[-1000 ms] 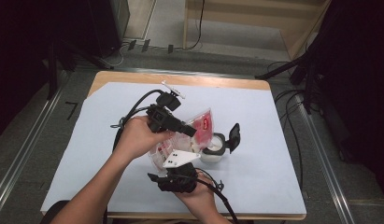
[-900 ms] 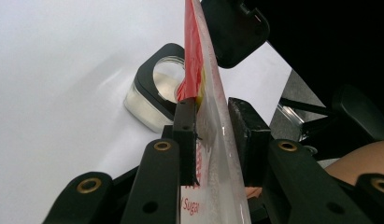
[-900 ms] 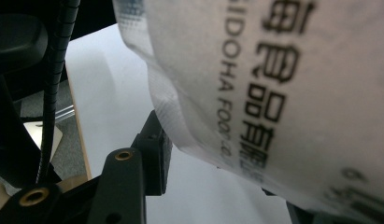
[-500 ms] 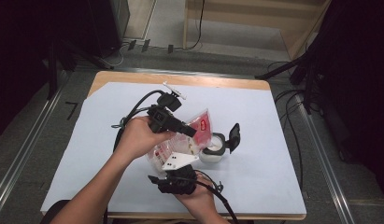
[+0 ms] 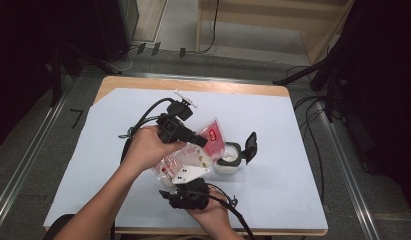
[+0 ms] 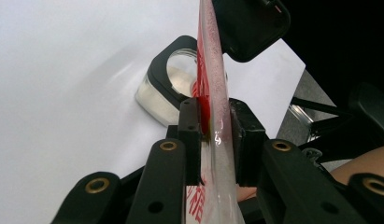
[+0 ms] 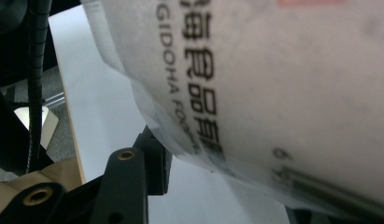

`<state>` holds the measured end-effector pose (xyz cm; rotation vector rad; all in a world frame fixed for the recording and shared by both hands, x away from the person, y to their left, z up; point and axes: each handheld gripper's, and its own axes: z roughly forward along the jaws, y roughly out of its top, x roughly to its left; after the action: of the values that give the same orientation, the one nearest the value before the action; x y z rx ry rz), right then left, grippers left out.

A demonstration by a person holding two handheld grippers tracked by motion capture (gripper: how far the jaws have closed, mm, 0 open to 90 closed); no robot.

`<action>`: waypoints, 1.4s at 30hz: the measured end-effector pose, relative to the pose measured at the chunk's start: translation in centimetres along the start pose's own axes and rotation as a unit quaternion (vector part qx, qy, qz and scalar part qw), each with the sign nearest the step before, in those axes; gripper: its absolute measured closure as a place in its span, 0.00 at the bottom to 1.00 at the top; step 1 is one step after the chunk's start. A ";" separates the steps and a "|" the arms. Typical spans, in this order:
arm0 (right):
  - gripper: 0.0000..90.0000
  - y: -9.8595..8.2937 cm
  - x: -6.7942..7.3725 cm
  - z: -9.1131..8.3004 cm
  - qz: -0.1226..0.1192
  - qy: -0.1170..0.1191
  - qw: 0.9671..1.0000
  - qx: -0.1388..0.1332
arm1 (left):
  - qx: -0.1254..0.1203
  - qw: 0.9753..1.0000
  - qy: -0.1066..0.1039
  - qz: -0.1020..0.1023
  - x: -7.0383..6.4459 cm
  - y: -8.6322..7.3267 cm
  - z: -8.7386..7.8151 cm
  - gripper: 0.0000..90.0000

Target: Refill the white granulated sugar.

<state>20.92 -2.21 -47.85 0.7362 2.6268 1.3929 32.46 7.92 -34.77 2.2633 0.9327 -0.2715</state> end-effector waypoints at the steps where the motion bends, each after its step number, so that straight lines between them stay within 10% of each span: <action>1: 0.62 0.0 0.0 0.0 0.002 -0.001 1.000 0.001 | 0.001 1.000 0.000 0.001 0.0 0.0 0.0 0.88; 42: 0.61 0.7 -4.2 -2.8 0.032 -0.058 0.997 -0.028 | -0.074 0.997 -0.021 0.020 1.4 -1.7 -6.0 0.96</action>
<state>24.05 -5.84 -46.32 0.8745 2.4865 1.3889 31.97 13.52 -31.68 2.1308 0.8558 -0.2237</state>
